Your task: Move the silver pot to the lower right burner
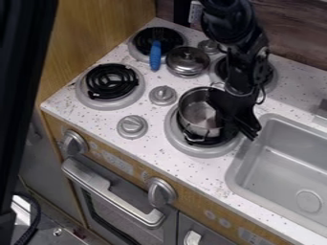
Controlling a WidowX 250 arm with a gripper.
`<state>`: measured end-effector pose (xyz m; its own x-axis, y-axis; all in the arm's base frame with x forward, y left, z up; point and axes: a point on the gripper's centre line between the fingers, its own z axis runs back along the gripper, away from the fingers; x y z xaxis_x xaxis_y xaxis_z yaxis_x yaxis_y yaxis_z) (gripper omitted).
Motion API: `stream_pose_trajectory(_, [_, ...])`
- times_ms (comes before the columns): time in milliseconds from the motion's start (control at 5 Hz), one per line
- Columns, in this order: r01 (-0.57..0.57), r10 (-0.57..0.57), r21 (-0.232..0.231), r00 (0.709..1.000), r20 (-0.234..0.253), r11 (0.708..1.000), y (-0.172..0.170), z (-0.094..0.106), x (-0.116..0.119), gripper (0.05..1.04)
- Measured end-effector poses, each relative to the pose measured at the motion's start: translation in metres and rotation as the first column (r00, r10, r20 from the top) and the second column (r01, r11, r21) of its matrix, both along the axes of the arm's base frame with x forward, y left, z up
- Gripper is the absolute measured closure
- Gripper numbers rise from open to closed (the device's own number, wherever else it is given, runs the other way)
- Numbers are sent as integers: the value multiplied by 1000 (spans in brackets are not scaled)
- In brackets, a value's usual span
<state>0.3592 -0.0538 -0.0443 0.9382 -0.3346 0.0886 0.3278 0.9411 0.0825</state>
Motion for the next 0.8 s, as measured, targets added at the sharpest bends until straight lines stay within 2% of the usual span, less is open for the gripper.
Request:
stream_pose_trajectory(200, [-55, 55, -12, 998, -24, 998, 1, 6, -9, 541])
stream_pose_trajectory(400, [-125, 126, -61, 992, -1, 990, 0, 33, -10, 237])
stream_pose_trajectory(600, [-190, 189, -100, 982, -19, 977, -2, 52, -23, 77])
stream_pose_trajectory(800, [-230, 227, -109, 973, -37, 967, 2, 59, -35, 83])
